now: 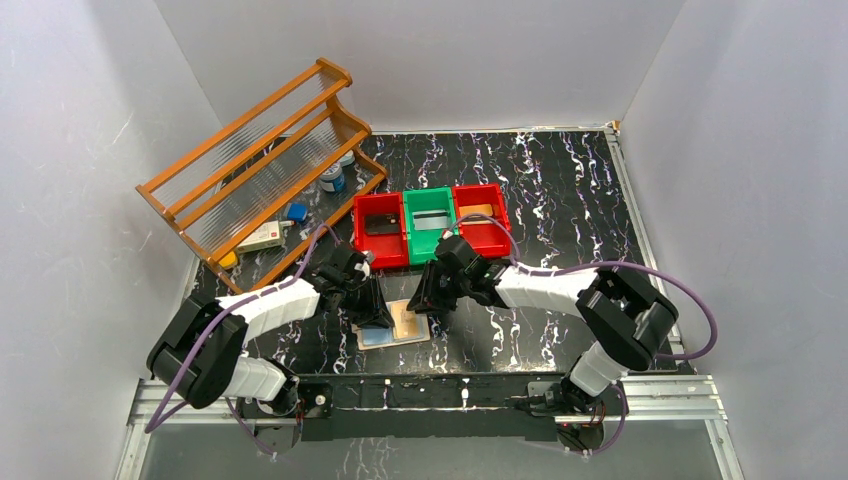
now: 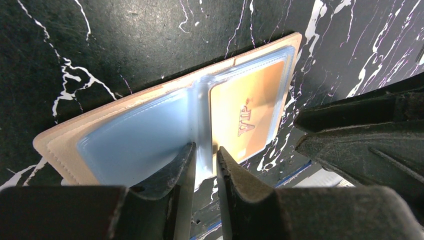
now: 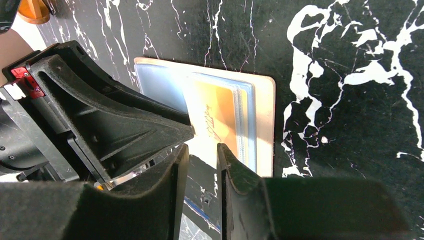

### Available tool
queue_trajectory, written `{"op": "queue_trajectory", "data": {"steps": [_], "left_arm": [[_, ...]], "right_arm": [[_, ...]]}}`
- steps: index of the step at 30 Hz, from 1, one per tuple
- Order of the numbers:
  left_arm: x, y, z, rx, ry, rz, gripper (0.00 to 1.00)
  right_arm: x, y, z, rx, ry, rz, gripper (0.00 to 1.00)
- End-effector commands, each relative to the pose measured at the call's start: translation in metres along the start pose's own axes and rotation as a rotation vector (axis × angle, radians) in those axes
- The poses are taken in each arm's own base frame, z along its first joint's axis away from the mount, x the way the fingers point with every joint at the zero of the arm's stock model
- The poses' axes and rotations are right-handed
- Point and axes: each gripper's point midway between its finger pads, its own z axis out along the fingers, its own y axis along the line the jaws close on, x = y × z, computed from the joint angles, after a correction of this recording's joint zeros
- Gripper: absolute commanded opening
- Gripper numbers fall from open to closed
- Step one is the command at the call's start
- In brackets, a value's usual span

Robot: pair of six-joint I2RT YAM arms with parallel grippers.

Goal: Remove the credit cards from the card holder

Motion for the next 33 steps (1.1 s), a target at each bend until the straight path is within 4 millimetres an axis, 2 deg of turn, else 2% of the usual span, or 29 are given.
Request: {"op": "queue_trajectory", "data": {"steps": [1,6,10,18,28,32,33], "left_arm": [[0.01,0.006,-0.002,-0.01,0.023,0.01,0.21],[0.011,0.001,-0.001,0.021,0.026,0.007,0.21],[0.012,0.0,0.001,0.04,0.029,-0.004,0.21],[0.014,-0.001,0.004,0.063,0.029,-0.029,0.2],[0.012,-0.006,0.003,0.103,-0.008,-0.06,0.1],[0.011,-0.009,-0.001,0.121,-0.02,-0.055,0.0],[0.011,-0.011,-0.002,0.131,-0.02,-0.05,0.0]], "right_arm": [[0.003,0.005,0.003,-0.02,0.016,0.015,0.36],[0.015,-0.013,0.016,0.023,0.076,0.029,0.35],[0.017,-0.023,0.018,0.064,0.082,0.041,0.35],[0.026,-0.03,0.024,0.06,0.116,0.069,0.34],[0.029,-0.04,0.026,0.098,0.123,0.088,0.34],[0.029,-0.042,0.027,0.109,0.126,0.089,0.34],[0.03,-0.043,0.028,0.112,0.129,0.091,0.34]]}}
